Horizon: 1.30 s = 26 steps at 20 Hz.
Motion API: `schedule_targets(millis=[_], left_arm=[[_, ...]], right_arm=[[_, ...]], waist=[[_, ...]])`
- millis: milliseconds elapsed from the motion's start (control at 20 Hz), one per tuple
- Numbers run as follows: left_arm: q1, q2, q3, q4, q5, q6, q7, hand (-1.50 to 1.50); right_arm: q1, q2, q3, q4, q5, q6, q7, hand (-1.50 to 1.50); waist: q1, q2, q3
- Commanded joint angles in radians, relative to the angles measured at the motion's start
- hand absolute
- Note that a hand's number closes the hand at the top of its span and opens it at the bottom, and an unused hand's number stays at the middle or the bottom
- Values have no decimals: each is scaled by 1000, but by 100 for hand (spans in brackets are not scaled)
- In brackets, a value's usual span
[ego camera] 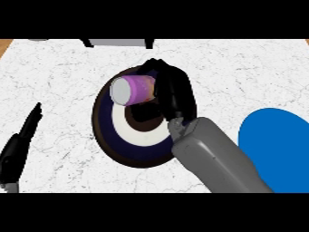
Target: Pick the can from the plate and place it in the plate
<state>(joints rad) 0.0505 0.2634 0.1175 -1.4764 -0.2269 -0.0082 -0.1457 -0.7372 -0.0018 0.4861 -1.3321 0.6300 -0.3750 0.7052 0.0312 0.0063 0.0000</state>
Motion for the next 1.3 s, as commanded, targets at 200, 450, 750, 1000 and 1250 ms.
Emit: schedule_targets(millis=[200, 450, 750, 1000, 1250], left_arm=[[-17, -4, 27, 52, -9, 4, -31, 0], [2, 19, 31, -4, 7, -29, 17, 0], [18, -3, 37, -62, 2, 0, 49, 0], [28, 5, 55, 20, 5, -8, -40, 0], [3, 22, 71, -3, 21, -29, 19, 0]], right_arm=[[-120, 2, 96, 229, -183, -231, 9, -150], [-67, 2, 45, 198, -246, -431, -157, -150], [20, 2, -46, 50, -203, -551, -127, -150], [220, -71, -173, -149, -436, -504, -365, -150], [478, -146, -238, -345, -621, -386, -623, -150]], waist=[[-12, -3, 0], [-8, -2, 1], [-33, -10, 1], [-40, -3, 2], [-48, -5, 3]])
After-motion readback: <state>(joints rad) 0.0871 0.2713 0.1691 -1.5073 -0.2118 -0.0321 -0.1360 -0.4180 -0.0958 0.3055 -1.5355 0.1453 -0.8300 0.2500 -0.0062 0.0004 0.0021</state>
